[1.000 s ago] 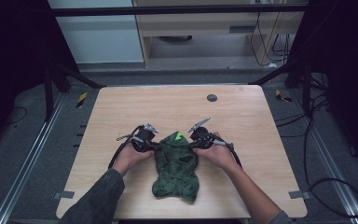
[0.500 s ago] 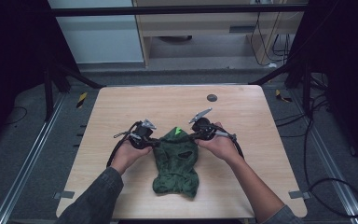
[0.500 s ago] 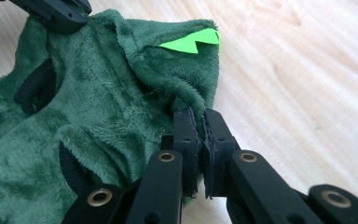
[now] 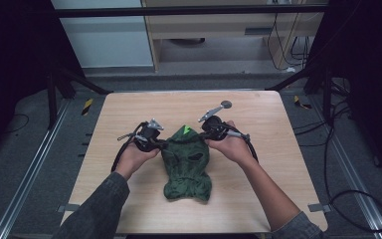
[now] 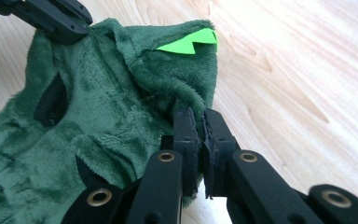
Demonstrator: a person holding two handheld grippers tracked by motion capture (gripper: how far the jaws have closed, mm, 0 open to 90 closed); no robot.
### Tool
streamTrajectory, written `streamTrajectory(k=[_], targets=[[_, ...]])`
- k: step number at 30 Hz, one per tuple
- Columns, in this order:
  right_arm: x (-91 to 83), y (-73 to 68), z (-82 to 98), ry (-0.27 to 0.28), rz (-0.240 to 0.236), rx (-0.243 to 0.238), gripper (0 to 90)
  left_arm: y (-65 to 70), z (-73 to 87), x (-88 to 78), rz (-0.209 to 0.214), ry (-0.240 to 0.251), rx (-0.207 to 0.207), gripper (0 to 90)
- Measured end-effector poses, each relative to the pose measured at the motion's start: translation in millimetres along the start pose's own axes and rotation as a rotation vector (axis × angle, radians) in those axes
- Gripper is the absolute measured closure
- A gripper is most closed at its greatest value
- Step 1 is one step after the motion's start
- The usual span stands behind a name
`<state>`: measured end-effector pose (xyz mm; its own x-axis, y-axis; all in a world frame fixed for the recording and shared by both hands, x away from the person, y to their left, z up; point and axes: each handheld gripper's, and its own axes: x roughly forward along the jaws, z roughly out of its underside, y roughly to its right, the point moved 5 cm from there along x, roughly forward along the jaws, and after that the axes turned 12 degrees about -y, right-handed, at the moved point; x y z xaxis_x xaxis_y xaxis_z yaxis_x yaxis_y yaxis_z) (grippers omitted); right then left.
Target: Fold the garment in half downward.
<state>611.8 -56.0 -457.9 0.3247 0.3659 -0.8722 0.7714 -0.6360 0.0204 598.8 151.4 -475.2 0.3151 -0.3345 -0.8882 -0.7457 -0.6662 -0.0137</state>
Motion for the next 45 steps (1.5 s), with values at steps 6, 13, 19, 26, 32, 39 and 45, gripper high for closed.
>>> streamTrajectory(k=[6, 13, 19, 26, 32, 39, 45], targets=[[-6.1, 2.3, -7.4, 0.011, 0.011, -0.003, 85.6, -4.6, -7.1, -5.7, -0.017, 0.007, -0.003, 82.2], [-12.8, 4.5, -14.6, 0.018, 0.026, -0.006, 85.6, -6.7, -15.0, -12.6, -0.031, 0.015, 0.002, 82.2], [-14.6, 6.9, -19.1, 0.023, 0.033, -0.015, 85.6, -10.1, -19.1, -15.9, -0.039, 0.017, 0.004, 82.4], [-19.6, 8.4, -28.8, 0.029, 0.042, -0.016, 85.6, -14.7, -23.5, -20.0, -0.046, 0.022, 0.003, 82.6], [-23.6, 8.4, -36.2, 0.034, 0.055, -0.031, 85.6, -17.3, -26.7, -25.1, -0.056, 0.035, 0.004, 82.6], [-25.3, 10.7, -39.3, 0.044, 0.060, -0.026, 85.5, -19.7, -32.9, -29.7, -0.070, 0.048, 0.006, 82.6], [-30.5, 17.7, -40.8, 0.055, 0.076, -0.014, 85.3, -18.7, -40.6, -34.2, -0.084, 0.060, 0.021, 82.6]])
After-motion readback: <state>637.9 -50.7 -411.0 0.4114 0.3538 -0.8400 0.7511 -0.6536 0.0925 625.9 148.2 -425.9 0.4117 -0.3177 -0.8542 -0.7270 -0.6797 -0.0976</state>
